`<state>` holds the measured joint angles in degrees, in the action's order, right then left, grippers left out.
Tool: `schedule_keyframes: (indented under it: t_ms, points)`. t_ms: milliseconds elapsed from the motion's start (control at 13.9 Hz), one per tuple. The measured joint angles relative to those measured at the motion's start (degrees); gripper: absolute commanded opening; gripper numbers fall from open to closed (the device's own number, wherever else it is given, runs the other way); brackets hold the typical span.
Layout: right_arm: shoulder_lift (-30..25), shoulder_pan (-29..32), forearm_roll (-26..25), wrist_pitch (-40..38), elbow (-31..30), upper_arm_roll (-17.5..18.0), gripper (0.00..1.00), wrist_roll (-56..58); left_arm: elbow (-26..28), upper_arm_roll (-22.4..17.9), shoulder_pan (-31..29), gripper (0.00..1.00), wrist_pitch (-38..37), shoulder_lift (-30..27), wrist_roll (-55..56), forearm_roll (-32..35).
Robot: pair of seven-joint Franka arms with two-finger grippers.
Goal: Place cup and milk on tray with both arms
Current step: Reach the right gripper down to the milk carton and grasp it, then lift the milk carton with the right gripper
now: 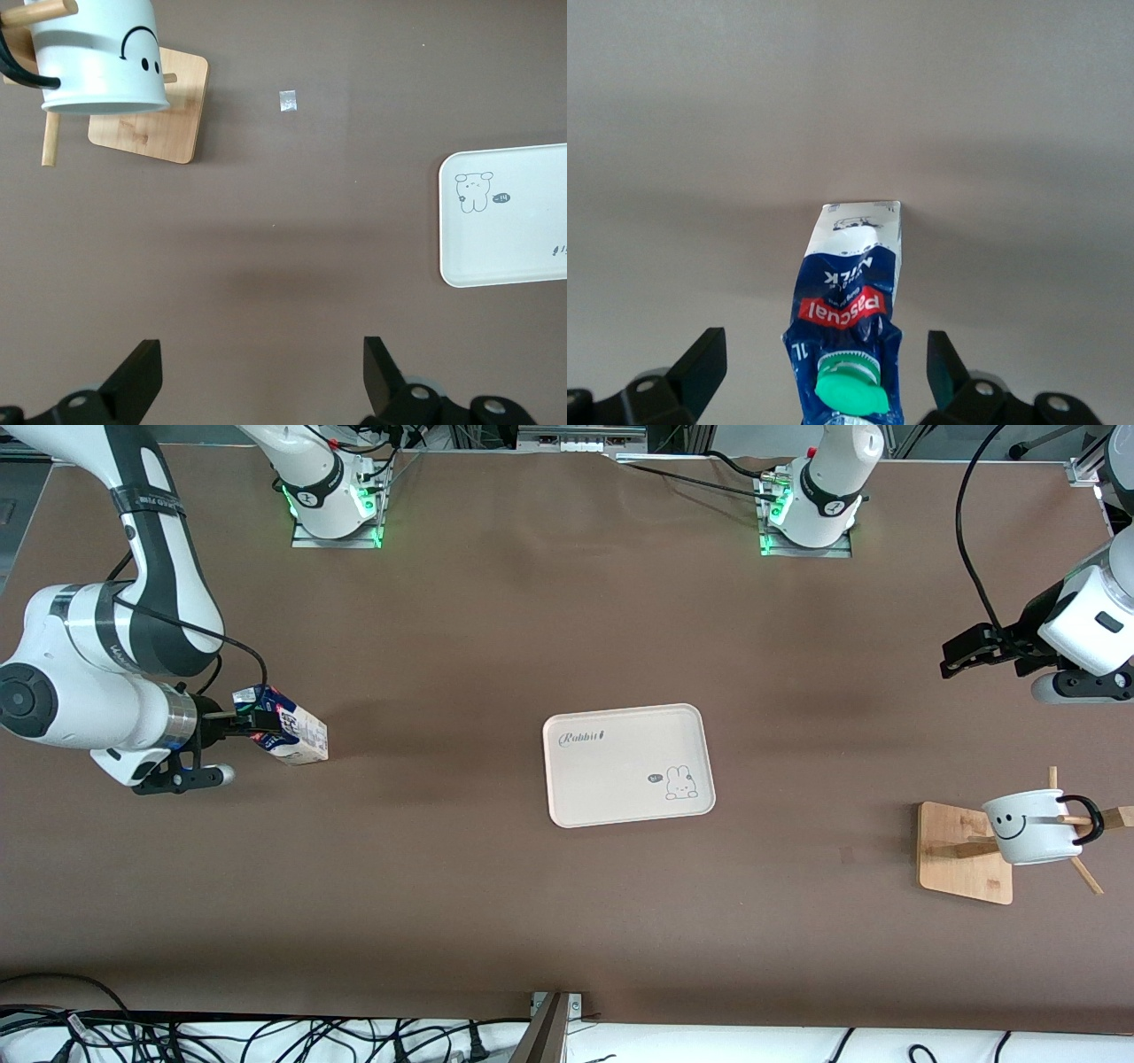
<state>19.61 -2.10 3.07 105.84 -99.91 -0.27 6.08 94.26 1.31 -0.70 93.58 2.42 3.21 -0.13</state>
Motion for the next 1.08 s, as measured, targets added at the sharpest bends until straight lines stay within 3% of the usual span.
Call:
schedule_keyframes:
  t_ms: [287, 1075]
  points:
    - [-0.81, 0.01, 0.00, 3.30, -3.54, -0.09, 1.00, 3.48, 0.00, 0.00, 0.00, 1.00, 0.00, 0.03, 0.00, 0.00]
    - [-1.55, 0.20, 0.00, 3.42, -6.21, -1.08, 1.00, 5.50, 0.00, 0.00, 0.00, 1.00, 0.00, 0.07, 0.00, 0.00]
